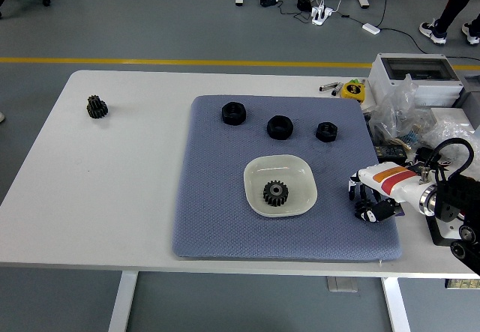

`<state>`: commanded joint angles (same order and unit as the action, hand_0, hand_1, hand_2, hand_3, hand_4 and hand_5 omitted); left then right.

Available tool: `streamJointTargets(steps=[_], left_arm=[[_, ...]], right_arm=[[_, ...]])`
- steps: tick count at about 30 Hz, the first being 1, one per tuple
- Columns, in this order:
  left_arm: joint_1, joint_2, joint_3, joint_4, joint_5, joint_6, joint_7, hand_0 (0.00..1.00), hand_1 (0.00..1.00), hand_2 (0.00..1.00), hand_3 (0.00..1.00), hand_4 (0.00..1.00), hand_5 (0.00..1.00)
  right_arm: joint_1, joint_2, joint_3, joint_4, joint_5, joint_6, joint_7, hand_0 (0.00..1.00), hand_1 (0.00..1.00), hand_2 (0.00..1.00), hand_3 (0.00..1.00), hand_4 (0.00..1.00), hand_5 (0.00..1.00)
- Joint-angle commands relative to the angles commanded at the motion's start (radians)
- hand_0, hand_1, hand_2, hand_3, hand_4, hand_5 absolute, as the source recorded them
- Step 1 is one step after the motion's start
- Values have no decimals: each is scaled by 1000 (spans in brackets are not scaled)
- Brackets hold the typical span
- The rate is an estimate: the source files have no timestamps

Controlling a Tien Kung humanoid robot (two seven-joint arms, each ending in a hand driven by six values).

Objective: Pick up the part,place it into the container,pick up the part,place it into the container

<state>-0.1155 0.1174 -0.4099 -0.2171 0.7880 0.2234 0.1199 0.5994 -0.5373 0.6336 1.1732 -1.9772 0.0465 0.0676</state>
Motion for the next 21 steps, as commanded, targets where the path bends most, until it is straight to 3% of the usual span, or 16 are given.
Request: streamJointTargets(steps=[13, 21], left_arm=[[-2, 0, 1, 0, -1, 0, -1, 651, 646, 620, 555, 593, 498], [-2, 1, 0, 0, 1, -1, 0, 651, 646, 620, 555, 593, 498]], right_arm=[[4, -6, 4, 25, 10, -16, -2, 117, 225, 335, 472, 753, 93], [22, -13, 7, 96, -3, -19, -9, 127, 226, 334, 471, 749, 80]])
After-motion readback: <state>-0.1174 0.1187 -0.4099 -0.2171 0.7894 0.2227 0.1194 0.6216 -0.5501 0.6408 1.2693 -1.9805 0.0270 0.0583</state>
